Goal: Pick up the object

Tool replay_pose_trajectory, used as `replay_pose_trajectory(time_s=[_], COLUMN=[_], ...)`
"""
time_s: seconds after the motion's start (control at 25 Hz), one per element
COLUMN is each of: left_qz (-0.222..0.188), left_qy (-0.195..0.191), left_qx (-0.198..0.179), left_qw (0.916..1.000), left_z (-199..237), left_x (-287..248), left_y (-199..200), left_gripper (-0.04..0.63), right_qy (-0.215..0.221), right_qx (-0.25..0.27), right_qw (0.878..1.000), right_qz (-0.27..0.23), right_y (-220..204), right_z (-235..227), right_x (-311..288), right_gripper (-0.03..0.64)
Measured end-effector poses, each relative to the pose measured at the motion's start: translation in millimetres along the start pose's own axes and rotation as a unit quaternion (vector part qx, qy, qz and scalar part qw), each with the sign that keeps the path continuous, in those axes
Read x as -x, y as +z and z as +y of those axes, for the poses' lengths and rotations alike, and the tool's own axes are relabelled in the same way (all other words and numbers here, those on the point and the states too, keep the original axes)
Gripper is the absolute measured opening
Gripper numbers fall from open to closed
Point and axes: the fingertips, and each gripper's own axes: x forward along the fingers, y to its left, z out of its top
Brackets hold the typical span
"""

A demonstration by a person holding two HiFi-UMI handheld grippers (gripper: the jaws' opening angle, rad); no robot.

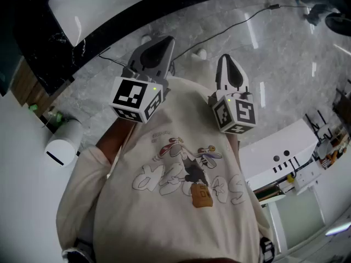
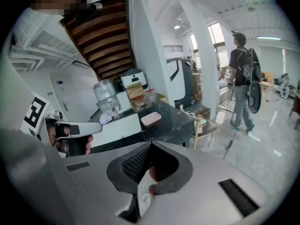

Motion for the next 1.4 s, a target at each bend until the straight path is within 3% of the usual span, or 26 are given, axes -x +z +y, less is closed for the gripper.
replay_pose_trajectory(time_s=[0.12,0.28,0.44,0.64,0.88,1.12,1.4], left_qz=[0.004,0.005,0.021,0.001,-0.029,-0.028,-0.033], left_qy=[0.023,0.051,0.066,0.109,0.117,0.137,0.112], left_qx=[0.003,0.04,0.013,0.027,0.021,0.041,0.043], left_qw=[0.9997,0.9979,0.9975,0.9936,0.9925,0.9894,0.9922], left_z=[-45.9,-108.6,-146.9,-142.9,-185.0,-182.5,-133.9], left_x=[0.9,-5.5,-0.9,4.7,-2.4,-0.9,-40.8], left_y=[-32.1,-72.7,-87.6,-84.9,-90.8,-90.7,-50.4], left_gripper=[0.014,0.014,0.014,0.014,0.014,0.014,0.014], right_qy=[0.058,0.117,0.142,0.167,0.226,0.215,0.205], right_qx=[0.027,0.078,0.081,0.073,0.104,0.092,0.087], right_qw=[0.998,0.99,0.986,0.983,0.968,0.972,0.975], right_qz=[0.011,0.028,0.029,-0.005,-0.016,-0.005,0.004], right_y=[-19.2,-36.8,-43.4,-29.3,-36.3,-38.4,1.7], right_z=[-5.6,-27.1,-52.7,-49.4,-48.7,-66.4,-58.0], right_x=[21.7,46.8,66.4,77.2,94.6,95.1,30.7], right_gripper=[0.015,0.015,0.015,0.017,0.017,0.018,0.018])
